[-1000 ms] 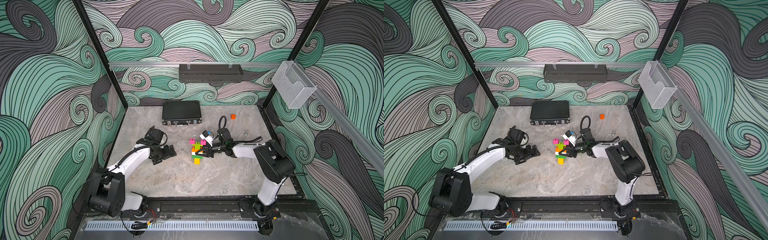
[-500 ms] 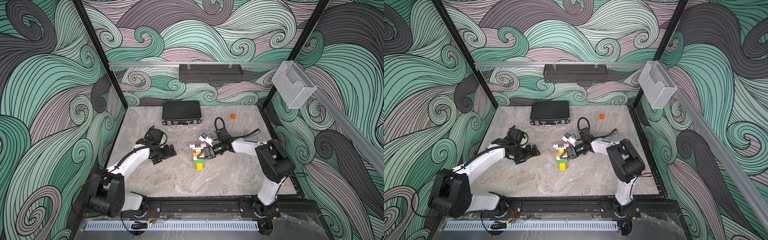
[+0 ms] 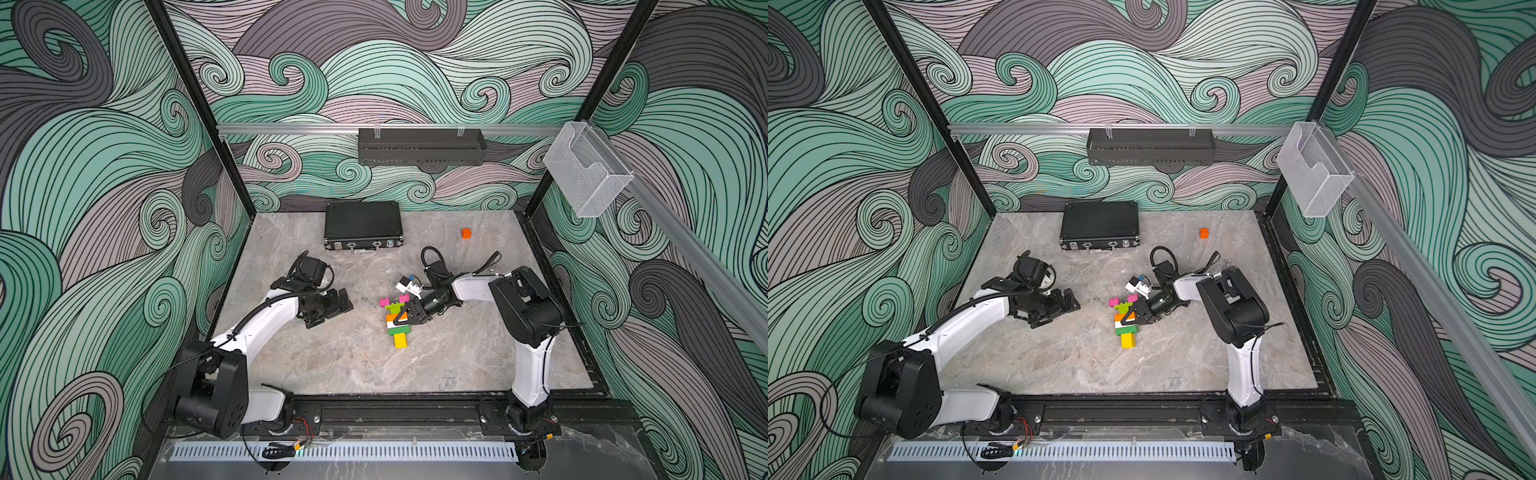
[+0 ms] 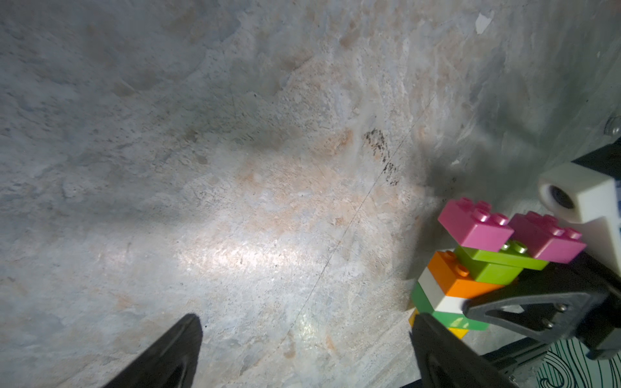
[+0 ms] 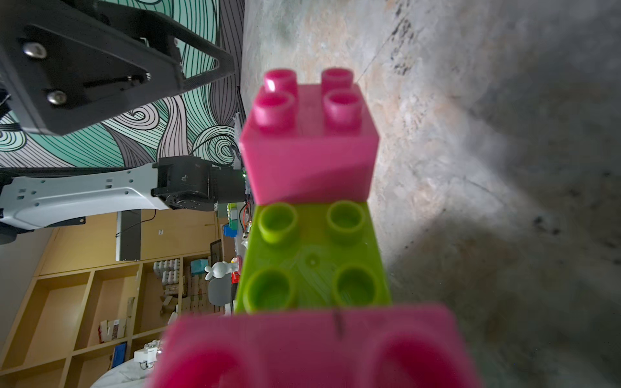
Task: Assemble a carrot with lego
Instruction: Adjust the lego brick at the center of the board.
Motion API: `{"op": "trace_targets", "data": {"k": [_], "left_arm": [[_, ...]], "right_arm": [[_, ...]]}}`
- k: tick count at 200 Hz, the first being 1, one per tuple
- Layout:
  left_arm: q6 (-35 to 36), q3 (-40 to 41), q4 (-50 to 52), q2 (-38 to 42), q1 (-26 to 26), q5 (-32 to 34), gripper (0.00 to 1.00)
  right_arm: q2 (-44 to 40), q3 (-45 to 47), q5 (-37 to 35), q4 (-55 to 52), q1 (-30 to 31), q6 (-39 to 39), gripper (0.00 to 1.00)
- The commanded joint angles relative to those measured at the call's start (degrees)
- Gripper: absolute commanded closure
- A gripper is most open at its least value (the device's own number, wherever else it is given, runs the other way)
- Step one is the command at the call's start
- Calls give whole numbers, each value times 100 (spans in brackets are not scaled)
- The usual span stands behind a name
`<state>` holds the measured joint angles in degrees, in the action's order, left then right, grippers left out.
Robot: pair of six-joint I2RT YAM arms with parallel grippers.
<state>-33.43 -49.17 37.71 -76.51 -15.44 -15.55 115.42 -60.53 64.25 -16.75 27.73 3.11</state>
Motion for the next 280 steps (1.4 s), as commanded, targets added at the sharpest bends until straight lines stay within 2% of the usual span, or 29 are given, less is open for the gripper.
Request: {"op": "trace_targets", "data": {"k": [1, 73, 131, 160, 181, 204, 236, 245, 253, 263, 280], "left_arm": [[30, -46, 16, 108, 34, 24, 2], [26, -58, 23, 123, 33, 31, 2], [54, -75, 78, 163, 39, 78, 2], [56, -76, 96, 183, 34, 96, 2], [47, -77, 94, 206, 33, 94, 2], [56, -80, 109, 222, 35, 105, 2], [65, -95, 122, 241, 33, 101, 2], [63, -102, 130, 250, 37, 112, 2], [65, -102, 135, 259, 36, 114, 2], [65, -102, 138, 271, 33, 109, 2], [64, -94, 139, 273, 35, 114, 2]], "right_arm": [[55, -125, -175, -109, -23, 138, 82], [313, -297, -455, -292, -31, 355, 76], [352, -354, -517, -355, -55, 440, 64], [385, -354, -569, -355, -66, 449, 55], [368, -345, -641, -522, -82, 460, 53], [327, -346, -841, -684, -100, 452, 45], [191, -295, -1160, -928, -160, 437, 41], [137, -283, -1322, -1027, -170, 420, 36], [98, -290, -1451, -1150, -171, 364, 23], [42, -284, -1553, -1229, -188, 364, 1], [-73, -231, -1754, -1257, -207, 426, 0]]}}
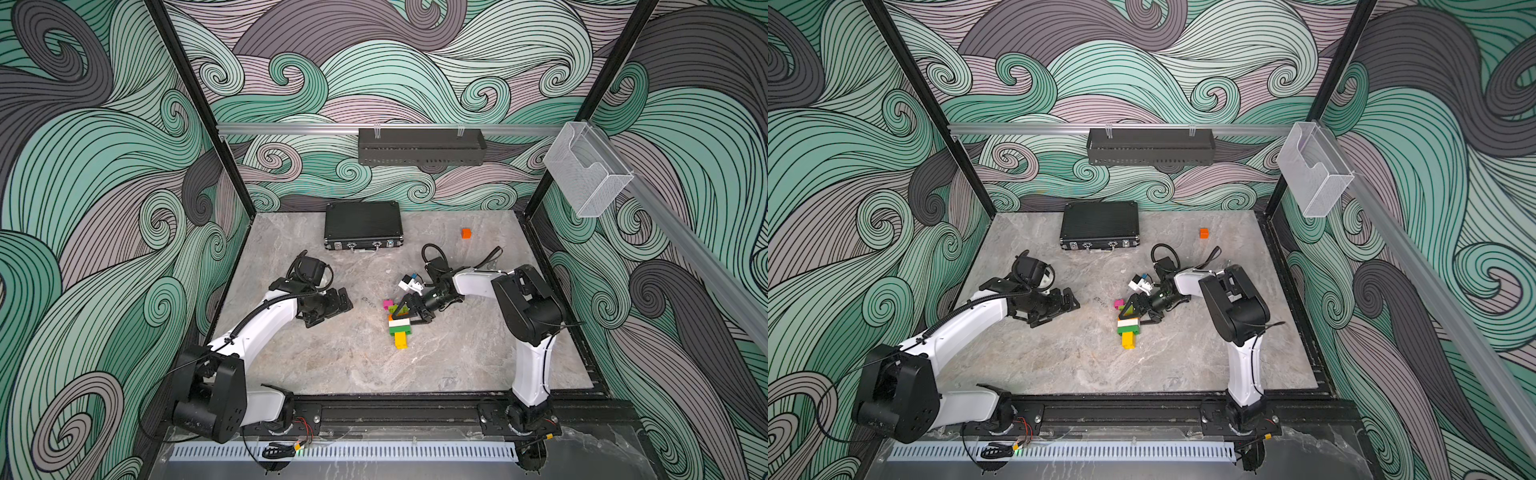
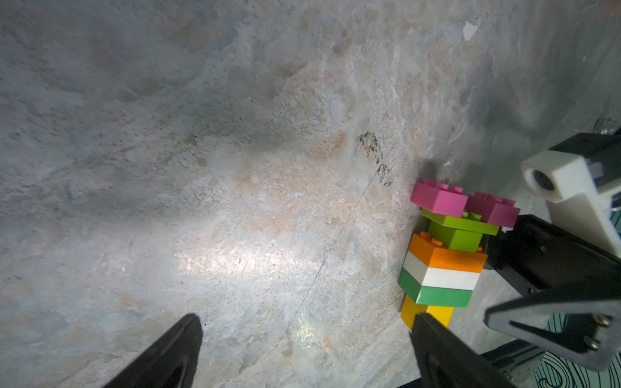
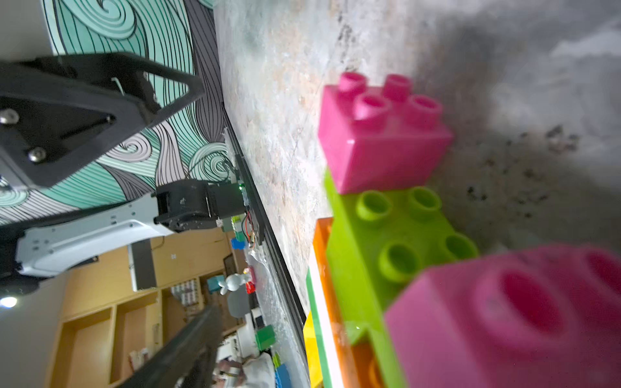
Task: Assemble a carrot with lego
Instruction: Adjust the lego brick at the center of the board.
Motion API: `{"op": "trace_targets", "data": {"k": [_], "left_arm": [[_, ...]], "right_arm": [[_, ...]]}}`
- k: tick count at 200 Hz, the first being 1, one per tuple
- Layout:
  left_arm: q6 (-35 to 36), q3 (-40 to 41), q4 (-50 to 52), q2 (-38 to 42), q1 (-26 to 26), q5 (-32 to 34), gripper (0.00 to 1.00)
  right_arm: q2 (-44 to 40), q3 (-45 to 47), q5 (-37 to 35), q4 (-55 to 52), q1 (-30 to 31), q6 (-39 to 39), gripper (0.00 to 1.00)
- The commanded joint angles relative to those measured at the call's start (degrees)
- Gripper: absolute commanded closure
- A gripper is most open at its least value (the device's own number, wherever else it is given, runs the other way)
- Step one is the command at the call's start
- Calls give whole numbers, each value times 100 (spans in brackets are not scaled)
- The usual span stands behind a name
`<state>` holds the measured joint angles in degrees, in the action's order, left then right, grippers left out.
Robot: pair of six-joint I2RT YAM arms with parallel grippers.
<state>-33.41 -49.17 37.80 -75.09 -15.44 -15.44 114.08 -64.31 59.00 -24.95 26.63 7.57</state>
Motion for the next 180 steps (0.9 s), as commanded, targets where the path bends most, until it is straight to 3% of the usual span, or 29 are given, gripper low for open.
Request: {"op": "trace_targets", "data": {"k": [1, 96, 130, 180], "left_arm": [[66, -93, 131, 128, 38, 98, 2], [84, -92, 153, 179, 33, 109, 2], [215, -201, 157, 110, 33, 197, 2], [688, -535, 188, 169, 39, 1426, 2]], "right_arm": [[52, 147, -1249, -443, -97, -19, 0], [-529, 42, -2577, -1551, -185, -324, 0], [-1170, 77, -3239, -1539, -219, -476, 0], [-2188, 279, -3736, -948, -530, -940, 0]]}}
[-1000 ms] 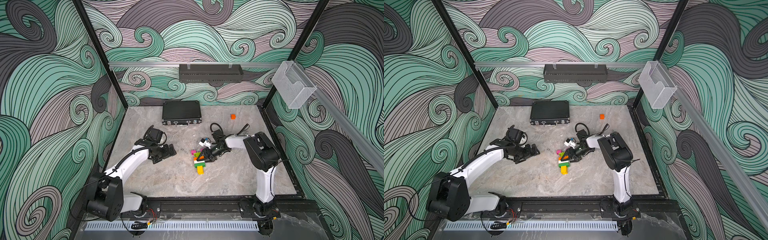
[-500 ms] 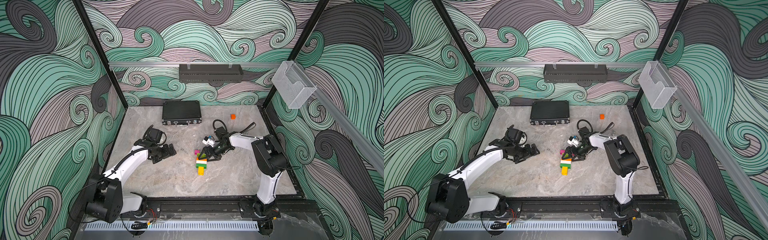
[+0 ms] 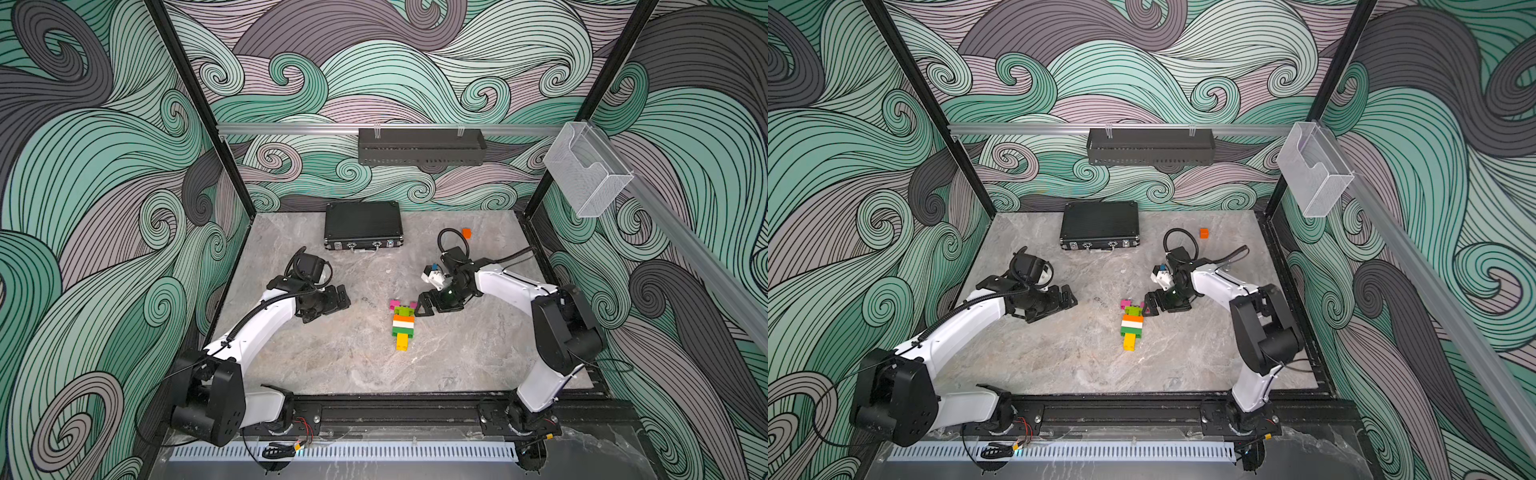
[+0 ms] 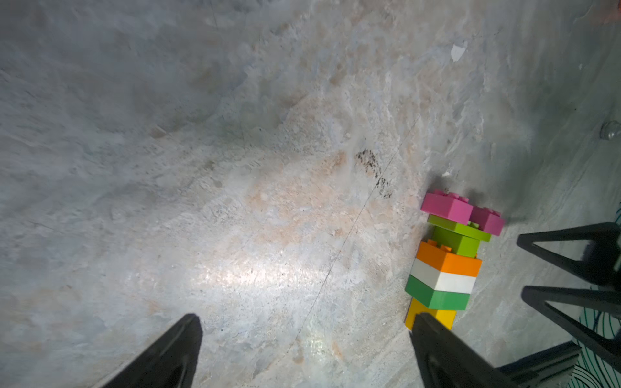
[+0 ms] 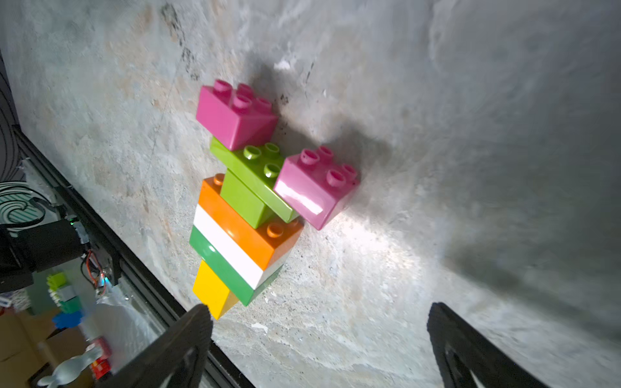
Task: Assemble a carrot with lego
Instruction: Adjust the lego brick at the center of the board, then reset both arms
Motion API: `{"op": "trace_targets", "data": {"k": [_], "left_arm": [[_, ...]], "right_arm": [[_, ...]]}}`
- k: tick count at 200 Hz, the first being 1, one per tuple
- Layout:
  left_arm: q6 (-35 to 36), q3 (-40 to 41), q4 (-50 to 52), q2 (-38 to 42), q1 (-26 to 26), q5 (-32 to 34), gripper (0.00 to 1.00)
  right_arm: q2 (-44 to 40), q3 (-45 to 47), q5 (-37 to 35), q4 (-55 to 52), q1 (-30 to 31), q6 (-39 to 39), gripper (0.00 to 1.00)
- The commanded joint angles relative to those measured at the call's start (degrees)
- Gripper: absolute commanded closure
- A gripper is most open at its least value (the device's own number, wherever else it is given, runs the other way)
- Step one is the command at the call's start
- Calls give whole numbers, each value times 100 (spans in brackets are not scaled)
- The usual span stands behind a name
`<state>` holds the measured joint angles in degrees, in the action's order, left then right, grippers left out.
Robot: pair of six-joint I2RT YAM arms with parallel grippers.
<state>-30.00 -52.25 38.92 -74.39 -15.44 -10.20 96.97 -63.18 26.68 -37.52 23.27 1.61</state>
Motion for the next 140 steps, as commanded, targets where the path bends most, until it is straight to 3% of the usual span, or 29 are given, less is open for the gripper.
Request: {"op": "trace_targets", "data": {"k": [1, 36, 82, 107, 140], "left_arm": [[364, -225, 66, 108, 40, 930, 2], [839, 7, -490, 430, 33, 2263, 2], [1859, 1083, -2401, 1085, 117, 3421, 2], [2148, 1716, -3412, 1250, 299, 3661, 3], [2448, 2370, -4943, 1080, 471, 3656, 3]], "right_arm": [[-495, 174, -513, 334, -205, -353, 0], [-1267, 696, -787, 1312, -702, -618, 0], [-2200, 1738, -1231, 2877, -1620, -673, 1], [-2592, 2625, -1623, 4175, -1888, -711, 0], [-2329, 3228, -2113, 5263, -2027, -681, 0]]}}
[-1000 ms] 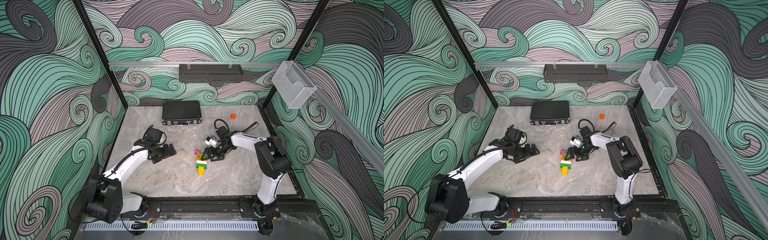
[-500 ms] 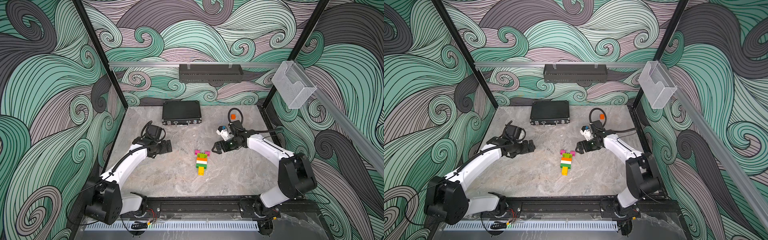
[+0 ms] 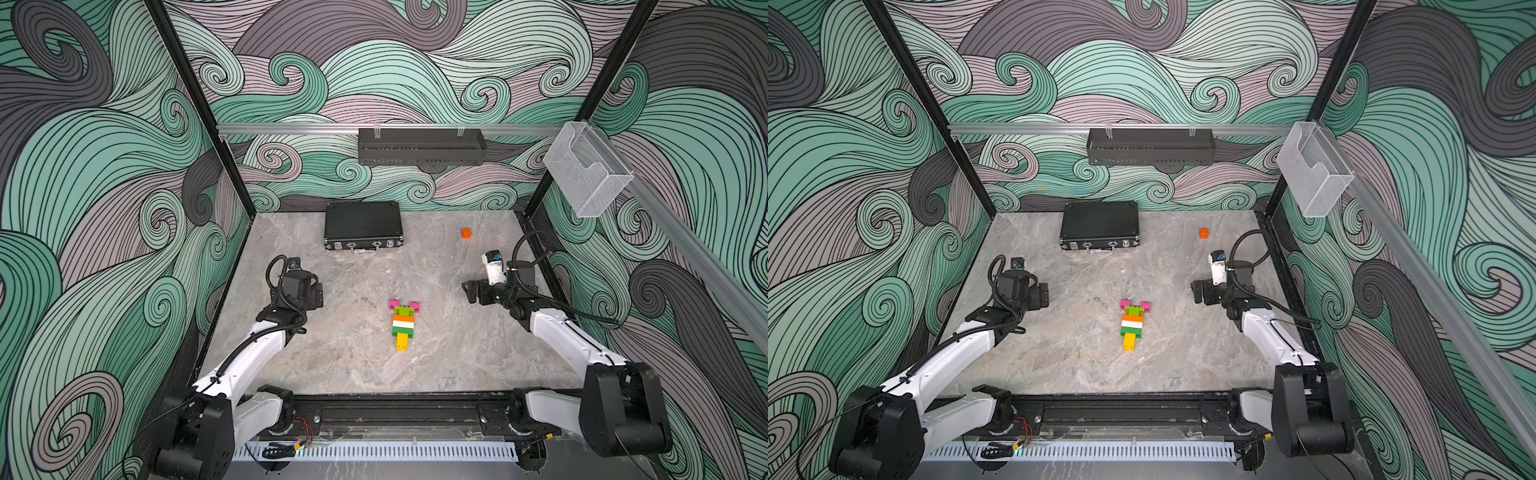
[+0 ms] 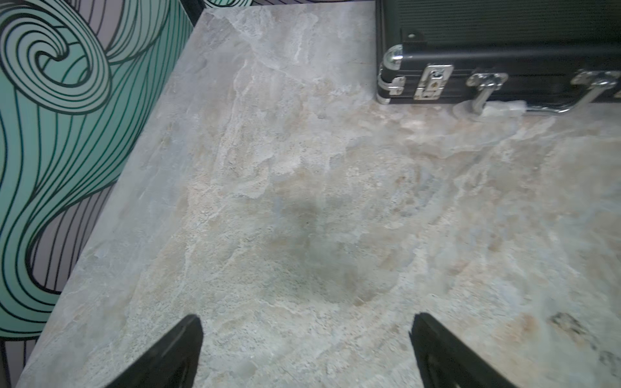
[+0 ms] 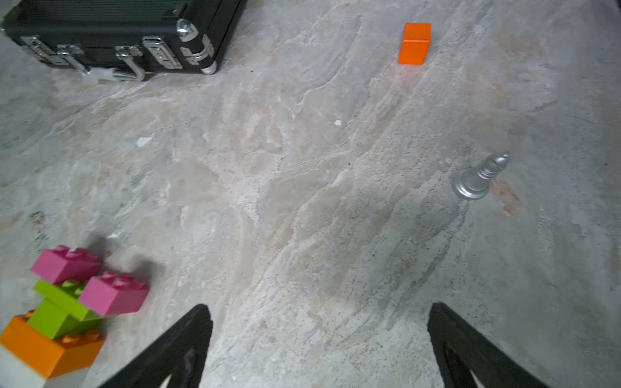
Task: Assemble a carrot with lego
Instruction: Reset both arms
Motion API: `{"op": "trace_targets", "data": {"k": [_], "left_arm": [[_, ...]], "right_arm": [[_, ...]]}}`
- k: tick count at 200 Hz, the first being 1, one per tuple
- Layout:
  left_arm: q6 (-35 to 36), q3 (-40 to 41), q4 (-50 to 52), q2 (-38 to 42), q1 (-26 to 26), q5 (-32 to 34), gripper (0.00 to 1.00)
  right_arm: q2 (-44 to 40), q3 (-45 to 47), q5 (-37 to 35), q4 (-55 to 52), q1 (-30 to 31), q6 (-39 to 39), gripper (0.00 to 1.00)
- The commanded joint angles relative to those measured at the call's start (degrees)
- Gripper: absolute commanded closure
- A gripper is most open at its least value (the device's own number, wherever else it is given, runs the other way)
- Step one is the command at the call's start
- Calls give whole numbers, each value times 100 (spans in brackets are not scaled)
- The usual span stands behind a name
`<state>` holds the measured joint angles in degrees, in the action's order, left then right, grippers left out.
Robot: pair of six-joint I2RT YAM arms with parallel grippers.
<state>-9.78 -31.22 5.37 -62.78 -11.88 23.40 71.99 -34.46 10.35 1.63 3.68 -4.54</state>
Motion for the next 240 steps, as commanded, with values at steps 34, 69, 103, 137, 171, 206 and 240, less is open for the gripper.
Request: {"op": "trace_targets", "data": {"k": [34, 69, 103, 137, 171, 206, 240], "left_arm": [[719, 731, -3146, -624, 255, 49, 3], [756, 569, -3568, -1337, 425, -34, 3], [577, 586, -3607, -1334, 773, -160, 3], [626, 597, -3709, -1367, 924, -358, 3], [627, 629, -3922, -1438, 1011, -439, 3], [592, 679, -3954, -1390, 1021, -426, 3], [574, 656, -3880, -1379, 1019, -419, 3]], "right_arm": [[506, 881, -637, 2777, -83, -152, 0], [738, 925, -555, 3415, -105, -265, 0], [1110, 1436, -329, 4812, -105, -206, 0], [1282, 1462, -409, 5016, -117, -187, 0], [1513, 1783, -447, 5803, -83, -228, 0], [1549, 1709, -891, 5715, 28, -214, 0], [1602, 1529, -1413, 5455, 128, -125, 0]]}}
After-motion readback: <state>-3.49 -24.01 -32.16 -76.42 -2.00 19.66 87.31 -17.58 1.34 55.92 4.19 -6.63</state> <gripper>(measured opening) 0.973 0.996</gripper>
